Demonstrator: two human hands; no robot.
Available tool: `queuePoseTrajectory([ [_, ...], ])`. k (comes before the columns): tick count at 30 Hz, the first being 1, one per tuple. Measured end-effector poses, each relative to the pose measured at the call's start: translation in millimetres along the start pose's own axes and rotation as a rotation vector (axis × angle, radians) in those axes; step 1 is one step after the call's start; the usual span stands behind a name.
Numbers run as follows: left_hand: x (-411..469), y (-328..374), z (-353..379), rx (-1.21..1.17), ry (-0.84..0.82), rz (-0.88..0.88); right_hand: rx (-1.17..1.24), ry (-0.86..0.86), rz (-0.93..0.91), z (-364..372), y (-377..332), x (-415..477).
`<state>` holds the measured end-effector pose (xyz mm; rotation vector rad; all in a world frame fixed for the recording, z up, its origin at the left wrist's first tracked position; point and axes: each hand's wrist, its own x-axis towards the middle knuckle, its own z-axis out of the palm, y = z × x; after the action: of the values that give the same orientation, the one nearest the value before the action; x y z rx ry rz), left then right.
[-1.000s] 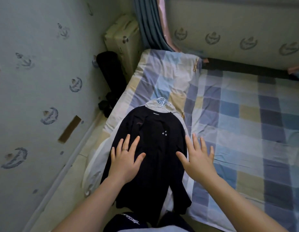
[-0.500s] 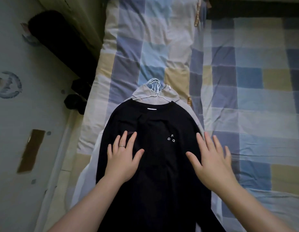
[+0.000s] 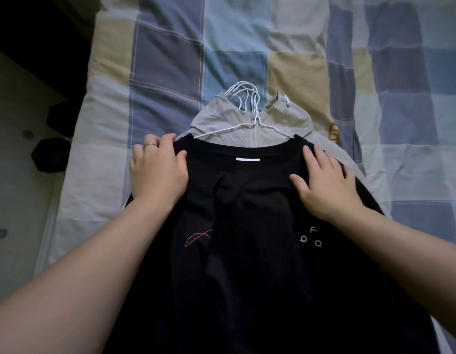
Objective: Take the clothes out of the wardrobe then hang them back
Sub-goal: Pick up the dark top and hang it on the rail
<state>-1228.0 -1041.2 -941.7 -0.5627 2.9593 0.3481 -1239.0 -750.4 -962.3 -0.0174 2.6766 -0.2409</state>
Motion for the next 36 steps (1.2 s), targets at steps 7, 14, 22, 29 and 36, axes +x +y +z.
queuePoseTrajectory([
  [7,1.2,-2.7,-8.7,-0.120,0.175,0.166,0.148,0.144,-0.015,-36.8,2.2,35.9],
  [14,-17.0,9.0,-79.8,-0.267,0.017,0.311,0.290,0.220,-0.136,-117.3,22.7,-14.4],
  [22,-70.9,49.3,-204.1,-0.300,-0.116,0.481,0.363,0.345,-0.109,-227.0,36.3,-165.6],
  [29,-154.3,91.3,-305.5,-0.411,-0.110,0.601,0.559,0.506,0.119,-279.2,35.7,-333.6],
  [36,-232.6,141.5,-341.5,-0.505,-0.092,0.800,0.605,0.706,0.220,-301.2,68.7,-463.2],
])
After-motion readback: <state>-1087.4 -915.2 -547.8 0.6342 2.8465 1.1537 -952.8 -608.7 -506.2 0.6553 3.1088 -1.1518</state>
